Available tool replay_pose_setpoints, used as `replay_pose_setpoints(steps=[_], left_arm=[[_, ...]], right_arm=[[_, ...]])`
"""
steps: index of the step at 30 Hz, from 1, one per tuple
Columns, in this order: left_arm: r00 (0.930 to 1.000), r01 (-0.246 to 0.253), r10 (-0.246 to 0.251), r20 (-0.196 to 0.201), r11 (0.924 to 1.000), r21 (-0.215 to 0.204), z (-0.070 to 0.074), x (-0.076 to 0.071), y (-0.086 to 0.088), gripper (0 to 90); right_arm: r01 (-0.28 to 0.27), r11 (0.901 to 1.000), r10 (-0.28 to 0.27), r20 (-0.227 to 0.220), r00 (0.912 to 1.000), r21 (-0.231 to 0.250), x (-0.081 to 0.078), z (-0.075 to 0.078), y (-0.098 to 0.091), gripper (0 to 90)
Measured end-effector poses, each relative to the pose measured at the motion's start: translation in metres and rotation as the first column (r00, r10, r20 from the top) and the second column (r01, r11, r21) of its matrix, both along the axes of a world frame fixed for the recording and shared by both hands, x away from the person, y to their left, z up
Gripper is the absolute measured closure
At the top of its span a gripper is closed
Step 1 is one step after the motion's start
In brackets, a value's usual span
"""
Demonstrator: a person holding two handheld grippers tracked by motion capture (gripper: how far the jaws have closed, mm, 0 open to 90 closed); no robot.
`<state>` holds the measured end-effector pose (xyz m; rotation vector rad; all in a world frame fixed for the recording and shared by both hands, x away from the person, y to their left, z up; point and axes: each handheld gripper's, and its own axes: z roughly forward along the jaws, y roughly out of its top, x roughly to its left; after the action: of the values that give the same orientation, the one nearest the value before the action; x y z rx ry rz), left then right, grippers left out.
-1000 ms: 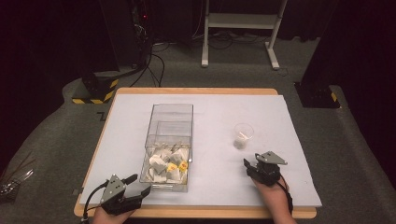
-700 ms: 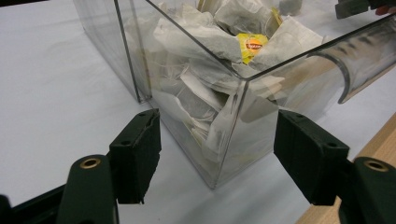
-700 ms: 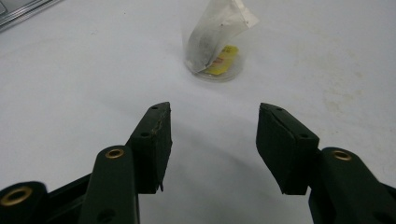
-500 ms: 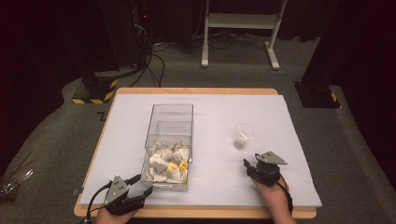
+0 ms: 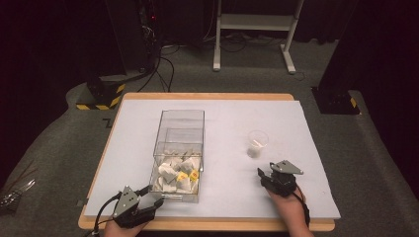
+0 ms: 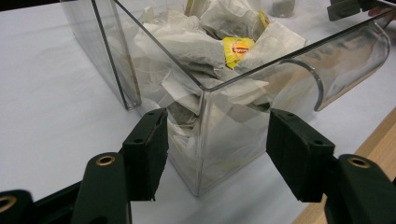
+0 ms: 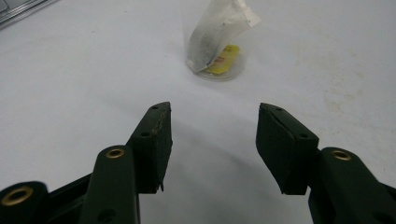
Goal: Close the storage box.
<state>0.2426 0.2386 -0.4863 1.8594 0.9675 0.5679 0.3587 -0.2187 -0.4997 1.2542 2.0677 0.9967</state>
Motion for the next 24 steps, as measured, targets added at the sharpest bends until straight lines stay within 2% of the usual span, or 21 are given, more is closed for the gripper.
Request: replay_pose_setpoints(steps=[7,19,24], left_arm=[[0.9999,-0.015,0.015,0.001,0.9999,0.004,0.0006,0.0016,-0.0034,39.5],[0.9994,-0.033,0.033,0.010,0.9994,-0.005,0.0019,0.0068,-0.0050,43.8],[0.9989,-0.046,0.046,0.012,0.9987,-0.022,0.0024,0.0099,-0.0038,45.9]], right_arm=[[-0.008,0.9996,0.008,0.001,1.0000,-0.027,-0.0022,0.0013,0.0015,46.0],[-0.006,0.9997,0.006,-0.010,0.9999,-0.022,-0.0013,-0.0001,0.0006,45.5],[-0.009,0.9997,0.009,-0.012,0.9999,-0.021,-0.0010,-0.0003,0.0005,45.5]])
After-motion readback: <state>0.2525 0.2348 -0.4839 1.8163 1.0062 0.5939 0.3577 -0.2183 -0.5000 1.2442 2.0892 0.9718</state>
